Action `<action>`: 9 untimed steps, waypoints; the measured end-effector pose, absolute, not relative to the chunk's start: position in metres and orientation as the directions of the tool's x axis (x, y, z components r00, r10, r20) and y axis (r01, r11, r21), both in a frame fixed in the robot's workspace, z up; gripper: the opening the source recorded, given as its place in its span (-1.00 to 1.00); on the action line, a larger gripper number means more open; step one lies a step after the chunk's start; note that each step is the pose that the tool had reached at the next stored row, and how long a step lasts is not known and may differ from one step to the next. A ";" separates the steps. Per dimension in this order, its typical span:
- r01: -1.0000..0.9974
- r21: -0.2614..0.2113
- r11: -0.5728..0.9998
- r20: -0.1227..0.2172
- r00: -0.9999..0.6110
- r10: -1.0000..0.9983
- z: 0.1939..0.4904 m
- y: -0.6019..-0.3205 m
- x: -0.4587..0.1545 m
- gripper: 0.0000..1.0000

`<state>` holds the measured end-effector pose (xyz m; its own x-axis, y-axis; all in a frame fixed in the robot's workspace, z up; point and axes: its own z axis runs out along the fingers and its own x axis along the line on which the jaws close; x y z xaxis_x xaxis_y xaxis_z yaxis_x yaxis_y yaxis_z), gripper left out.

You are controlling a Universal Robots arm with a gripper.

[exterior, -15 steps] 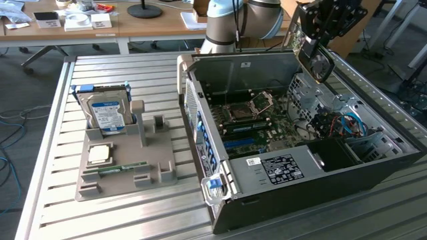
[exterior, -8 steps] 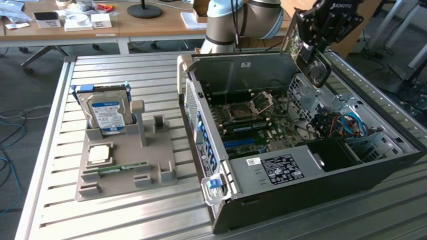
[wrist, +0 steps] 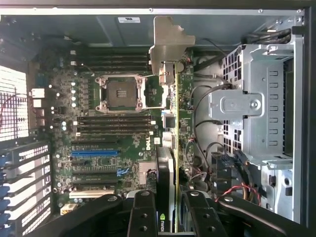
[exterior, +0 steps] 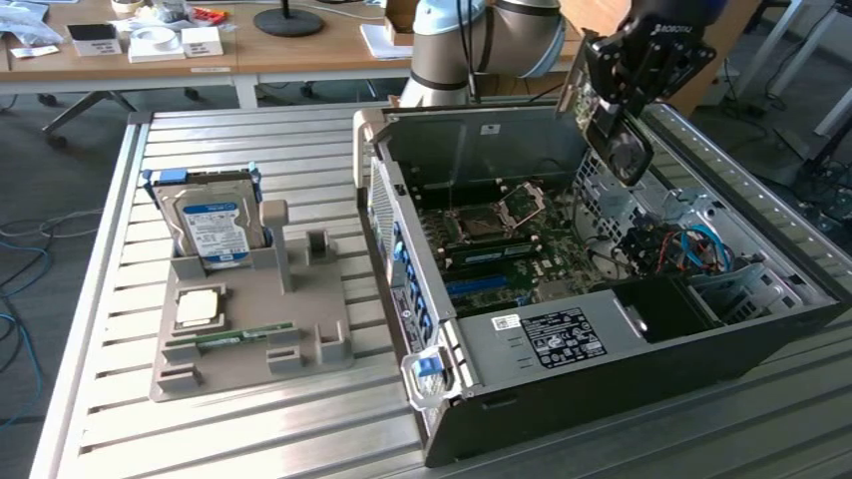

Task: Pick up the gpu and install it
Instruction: 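Pick up the gpu and move the gpu toward the slot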

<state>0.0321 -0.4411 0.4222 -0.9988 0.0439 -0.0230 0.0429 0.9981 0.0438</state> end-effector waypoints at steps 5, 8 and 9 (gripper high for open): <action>0.043 0.044 0.998 -0.023 -0.999 0.044 0.413 -0.441 0.032 -0.47; 0.043 0.044 0.998 -0.023 -0.999 0.044 0.407 -0.441 0.032 -0.47; 0.043 0.044 0.998 -0.023 -0.999 0.044 0.406 -0.441 0.032 -0.47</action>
